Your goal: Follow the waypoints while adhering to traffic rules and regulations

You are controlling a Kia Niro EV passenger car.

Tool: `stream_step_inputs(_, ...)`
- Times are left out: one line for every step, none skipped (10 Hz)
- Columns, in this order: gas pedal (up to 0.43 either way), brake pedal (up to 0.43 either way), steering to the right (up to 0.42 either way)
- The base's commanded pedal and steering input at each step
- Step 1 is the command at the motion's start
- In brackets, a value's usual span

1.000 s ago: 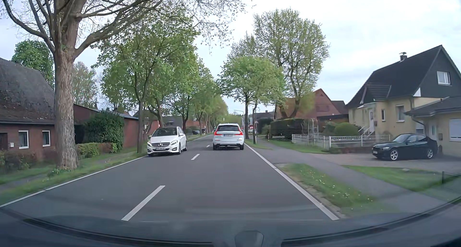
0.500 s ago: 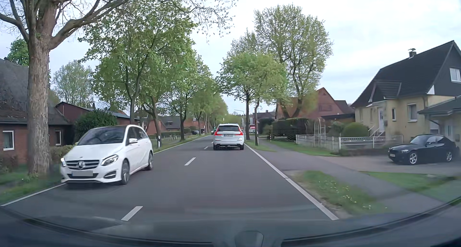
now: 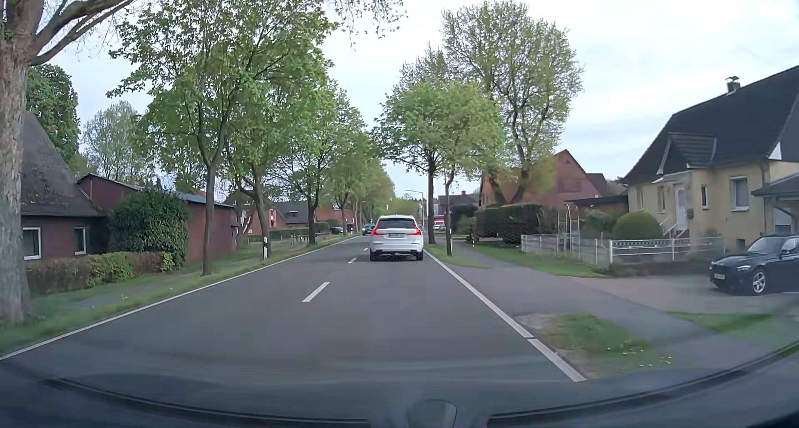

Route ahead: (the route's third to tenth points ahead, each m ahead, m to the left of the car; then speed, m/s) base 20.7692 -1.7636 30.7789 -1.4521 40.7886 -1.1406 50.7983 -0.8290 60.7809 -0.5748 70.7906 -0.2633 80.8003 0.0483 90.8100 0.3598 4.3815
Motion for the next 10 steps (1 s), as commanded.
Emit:
stream_step_inputs(0.087,0.000,-0.004)
stream_step_inputs(0.067,0.000,-0.004)
stream_step_inputs(0.067,0.000,-0.004)
stream_step_inputs(0.067,0.000,-0.004)
stream_step_inputs(0.067,0.000,-0.004)
stream_step_inputs(0.067,0.000,-0.004)
stream_step_inputs(0.067,0.000,-0.004)
stream_step_inputs(0.067,0.000,-0.004)
stream_step_inputs(0.067,0.000,-0.004)
stream_step_inputs(0.067,0.000,-0.004)
